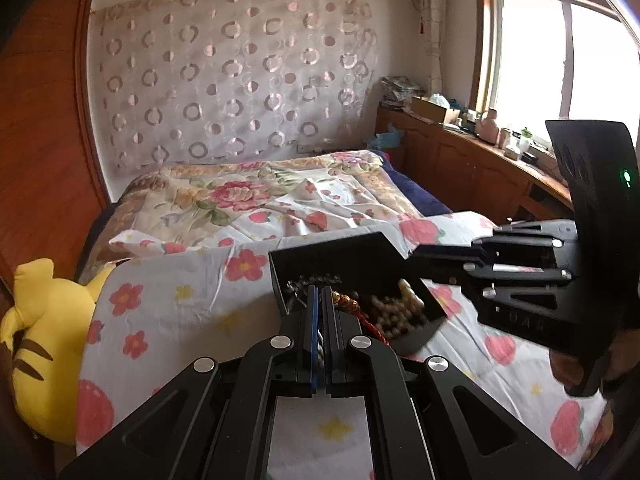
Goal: Organize jewelry
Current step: 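Drop the red beaded bracelet into the box with the left tool while the right drops the ring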
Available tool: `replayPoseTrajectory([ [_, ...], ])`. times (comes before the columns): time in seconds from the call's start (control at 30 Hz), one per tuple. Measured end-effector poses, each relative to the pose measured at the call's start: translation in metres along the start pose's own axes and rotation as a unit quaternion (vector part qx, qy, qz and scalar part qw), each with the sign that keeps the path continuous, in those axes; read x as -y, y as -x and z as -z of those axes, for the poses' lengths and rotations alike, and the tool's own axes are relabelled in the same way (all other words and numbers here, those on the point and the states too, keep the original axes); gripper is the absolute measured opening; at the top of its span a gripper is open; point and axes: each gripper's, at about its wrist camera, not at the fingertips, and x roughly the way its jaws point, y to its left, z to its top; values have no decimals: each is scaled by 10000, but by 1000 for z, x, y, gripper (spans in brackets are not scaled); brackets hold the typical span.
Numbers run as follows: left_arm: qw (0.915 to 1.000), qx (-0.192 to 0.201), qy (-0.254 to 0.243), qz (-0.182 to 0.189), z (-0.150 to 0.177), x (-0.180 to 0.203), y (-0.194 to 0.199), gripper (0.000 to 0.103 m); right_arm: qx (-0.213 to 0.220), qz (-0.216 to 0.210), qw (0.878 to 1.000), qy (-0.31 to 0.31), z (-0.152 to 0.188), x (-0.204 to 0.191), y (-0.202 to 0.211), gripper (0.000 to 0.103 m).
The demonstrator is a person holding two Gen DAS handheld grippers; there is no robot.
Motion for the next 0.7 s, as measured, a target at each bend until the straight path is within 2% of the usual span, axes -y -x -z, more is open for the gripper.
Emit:
replayPoseTrajectory([
  [0.13, 9999, -105, 118, -17, -10, -6, -19, 1, -25, -18, 9999, -127, -3, 7, -2, 14],
  [0.17, 9998, -130, 130, -17, -12, -7, -23, 1, -10, -47, 9999, -146, -2, 8, 0, 23],
  [0.2, 9998, -148, 141, -5, -13, -7, -25, 1, 18, -28, 9999, -137, -2, 7, 2, 27],
  [0.27, 9997, -139, 181, -84, -13, -8, -29, 1, 78, 3, 9999, -113, 1, 8, 9, 29],
  [0.33, 9996, -95, 194, -155, -9, -8, -27, 8, 177, 72, 9997, -133, 6, 9, 18, 29],
  [0.37, 9996, -72, 194, -187, -5, -7, -25, 23, 225, 115, 9996, -160, 7, 9, 22, 29],
  [0.4, 9995, -54, 189, -237, -3, -6, -24, 45, 283, 157, 9993, -198, 11, 10, 27, 29],
  [0.53, 9988, 162, 66, -467, 11, 1, -6, 69, 513, 364, 9975, -322, 29, 7, 50, 37],
  [0.57, 9985, 218, 75, -500, 13, 2, -1, 78, 595, 430, 9967, -332, 35, 5, 58, 38],
  [0.63, 9973, 465, 65, -564, 23, 7, 17, 85, 754, 547, 9949, -400, 46, 0, 72, 41],
  [0.7, 9962, 604, 26, -626, 30, 13, 31, 95, 969, 647, 9921, -472, 61, -6, 90, 50],
])
